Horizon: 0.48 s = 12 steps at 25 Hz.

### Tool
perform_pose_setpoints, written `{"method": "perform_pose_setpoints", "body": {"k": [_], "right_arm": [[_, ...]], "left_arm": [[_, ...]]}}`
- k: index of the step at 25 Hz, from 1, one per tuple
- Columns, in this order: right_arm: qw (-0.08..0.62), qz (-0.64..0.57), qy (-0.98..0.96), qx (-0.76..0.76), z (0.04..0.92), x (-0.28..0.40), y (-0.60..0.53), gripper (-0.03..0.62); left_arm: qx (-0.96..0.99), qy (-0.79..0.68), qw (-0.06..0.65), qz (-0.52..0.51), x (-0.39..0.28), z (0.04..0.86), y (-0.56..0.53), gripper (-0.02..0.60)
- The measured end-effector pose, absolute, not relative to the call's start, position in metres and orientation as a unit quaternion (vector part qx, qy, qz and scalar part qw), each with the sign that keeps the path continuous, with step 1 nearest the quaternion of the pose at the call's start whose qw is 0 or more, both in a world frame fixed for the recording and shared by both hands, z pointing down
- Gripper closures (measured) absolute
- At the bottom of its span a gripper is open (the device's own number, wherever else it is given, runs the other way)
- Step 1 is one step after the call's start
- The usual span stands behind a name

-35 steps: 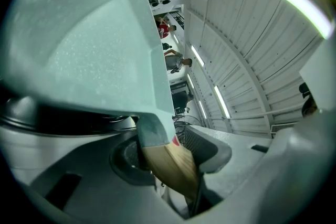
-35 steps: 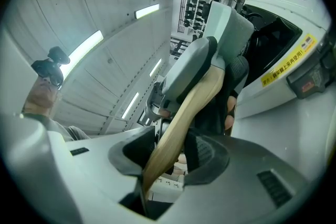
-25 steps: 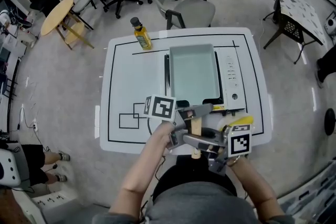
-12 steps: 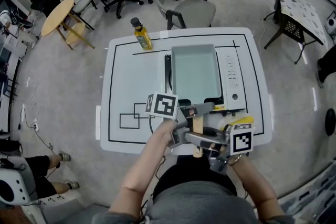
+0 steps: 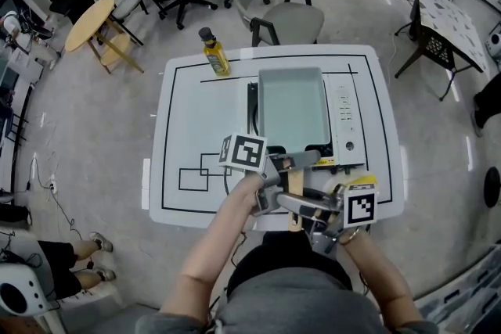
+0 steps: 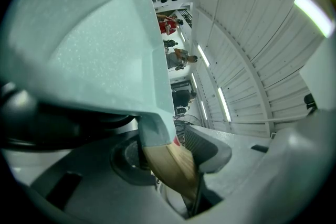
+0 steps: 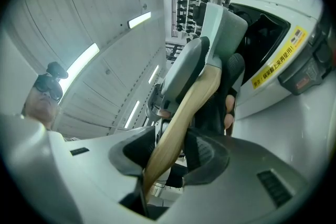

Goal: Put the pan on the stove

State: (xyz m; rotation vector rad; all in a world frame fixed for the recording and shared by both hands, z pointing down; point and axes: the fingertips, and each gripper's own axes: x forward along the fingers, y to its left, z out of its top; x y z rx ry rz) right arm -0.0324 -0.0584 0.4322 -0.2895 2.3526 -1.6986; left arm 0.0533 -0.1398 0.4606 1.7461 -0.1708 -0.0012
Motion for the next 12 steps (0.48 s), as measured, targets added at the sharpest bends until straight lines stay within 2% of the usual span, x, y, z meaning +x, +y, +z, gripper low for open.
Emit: {"method": "perform_pose_setpoints", "body": {"k": [12], "right_arm": [[0.12, -0.587, 0.796, -0.091, 0.4287, -0.0301, -0.0573, 0.437]], "left_arm": [[0.76, -0.08, 0.645, -0.004, 0.0528, 0.4588, -0.1397, 0.413]]}}
